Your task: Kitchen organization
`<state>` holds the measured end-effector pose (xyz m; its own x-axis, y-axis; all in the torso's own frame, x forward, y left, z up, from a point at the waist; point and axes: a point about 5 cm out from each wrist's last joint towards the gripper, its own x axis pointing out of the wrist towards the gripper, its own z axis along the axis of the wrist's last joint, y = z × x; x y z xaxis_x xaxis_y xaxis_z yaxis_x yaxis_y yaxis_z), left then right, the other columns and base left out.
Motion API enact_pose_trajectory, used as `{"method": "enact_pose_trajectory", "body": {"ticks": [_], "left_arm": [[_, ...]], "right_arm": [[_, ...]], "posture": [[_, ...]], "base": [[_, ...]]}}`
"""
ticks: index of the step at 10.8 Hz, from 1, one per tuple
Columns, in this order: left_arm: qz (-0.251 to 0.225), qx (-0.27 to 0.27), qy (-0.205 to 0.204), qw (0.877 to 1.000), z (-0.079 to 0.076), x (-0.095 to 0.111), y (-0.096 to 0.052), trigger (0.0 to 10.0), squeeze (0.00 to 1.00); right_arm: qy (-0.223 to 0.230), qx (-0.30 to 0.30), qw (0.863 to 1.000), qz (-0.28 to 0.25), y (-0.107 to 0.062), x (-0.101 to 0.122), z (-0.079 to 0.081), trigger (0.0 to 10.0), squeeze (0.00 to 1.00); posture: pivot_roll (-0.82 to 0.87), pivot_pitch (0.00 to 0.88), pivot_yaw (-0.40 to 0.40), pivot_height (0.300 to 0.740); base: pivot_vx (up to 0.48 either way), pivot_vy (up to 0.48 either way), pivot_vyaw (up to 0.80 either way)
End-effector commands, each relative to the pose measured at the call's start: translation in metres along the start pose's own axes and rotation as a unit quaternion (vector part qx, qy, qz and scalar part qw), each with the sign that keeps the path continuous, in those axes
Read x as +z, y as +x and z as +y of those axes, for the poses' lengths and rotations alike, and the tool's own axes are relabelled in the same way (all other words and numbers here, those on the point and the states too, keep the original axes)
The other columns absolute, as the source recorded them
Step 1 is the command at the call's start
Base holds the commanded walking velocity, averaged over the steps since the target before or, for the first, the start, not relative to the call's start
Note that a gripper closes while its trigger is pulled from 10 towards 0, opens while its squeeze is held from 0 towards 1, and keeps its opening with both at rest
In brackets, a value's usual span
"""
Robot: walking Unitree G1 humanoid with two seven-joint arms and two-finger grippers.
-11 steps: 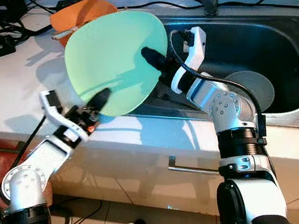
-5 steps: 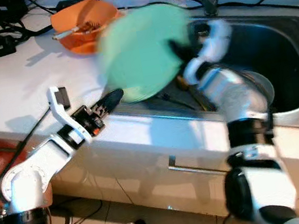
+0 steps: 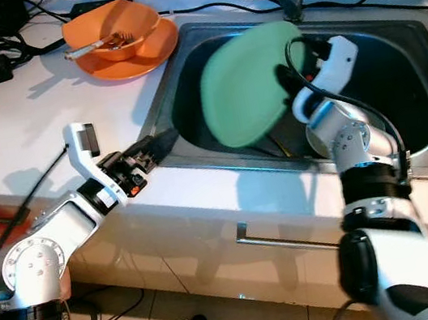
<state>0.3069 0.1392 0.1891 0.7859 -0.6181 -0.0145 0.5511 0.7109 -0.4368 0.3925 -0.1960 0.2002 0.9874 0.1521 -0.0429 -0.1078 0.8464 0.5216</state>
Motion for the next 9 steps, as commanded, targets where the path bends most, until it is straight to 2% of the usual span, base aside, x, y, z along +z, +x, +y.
{"method": "enact_pose_trajectory", "body": {"ticks": [1, 2, 3, 4, 5, 6, 7, 8, 9], "left_arm": [[0.021, 0.011, 0.039, 0.999, 0.000, -0.005, 0.001, 10.0, 0.78], [0.027, 0.015, 0.058, 0.998, 0.000, -0.007, 0.001, 10.0, 0.27], [0.028, 0.027, 0.101, 0.994, 0.001, -0.004, 0.002, 10.0, 0.00], [0.030, 0.035, 0.131, 0.990, 0.002, -0.002, 0.003, 10.0, 0.00], [0.038, 0.040, 0.168, 0.984, 0.003, 0.003, 0.005, 10.0, 0.00], [0.045, 0.038, 0.197, 0.979, 0.003, 0.007, 0.007, 10.0, 0.00], [0.047, 0.034, 0.207, 0.977, 0.002, 0.009, 0.008, 10.0, 0.00], [0.050, 0.028, 0.225, 0.973, 0.000, 0.013, 0.010, 10.0, 0.00], [0.050, 0.027, 0.228, 0.972, 0.000, 0.014, 0.011, 10.0, 0.00]], "right_arm": [[-0.036, -0.023, 0.999, -0.010, 0.000, 0.004, -0.006, 0.0, 0.00], [-0.078, -0.044, 0.996, 0.002, 0.000, -0.002, -0.013, 0.0, 0.00], [-0.160, -0.073, 0.984, 0.033, -0.003, -0.017, -0.025, 0.0, 0.00], [-0.189, -0.080, 0.977, 0.051, -0.005, -0.027, -0.030, 1.3, 0.00], [-0.206, -0.089, 0.971, 0.079, -0.008, -0.045, -0.038, 0.5, 0.00], [-0.231, -0.099, 0.963, 0.091, -0.010, -0.056, -0.043, 1.8, 0.00], [-0.241, -0.104, 0.960, 0.097, -0.011, -0.060, -0.046, 1.7, 0.00], [-0.261, -0.119, 0.952, 0.108, -0.015, -0.065, -0.053, 6.9, 0.00], [-0.263, -0.124, 0.951, 0.109, -0.015, -0.066, -0.055, 10.0, 0.00]], "posture": [[0.23, 0.137, 0.007, 0.740], [0.23, 0.137, 0.009, 0.740], [0.24, 0.138, 0.013, 0.740], [0.24, 0.138, 0.017, 0.740], [0.24, 0.140, 0.026, 0.740], [0.25, 0.142, 0.038, 0.740], [0.25, 0.141, 0.041, 0.740], [0.26, 0.141, 0.047, 0.740], [0.26, 0.140, 0.053, 0.740]], "base": [[0.000, 0.000, 0.00], [0.000, 0.000, 0.00], [0.000, 0.000, 0.00], [0.000, 0.000, 0.00], [0.000, 0.000, 0.00], [0.000, 0.000, 0.00], [0.000, 0.000, 0.00], [0.000, 0.000, 0.00], [0.000, 0.000, 0.00]]}}
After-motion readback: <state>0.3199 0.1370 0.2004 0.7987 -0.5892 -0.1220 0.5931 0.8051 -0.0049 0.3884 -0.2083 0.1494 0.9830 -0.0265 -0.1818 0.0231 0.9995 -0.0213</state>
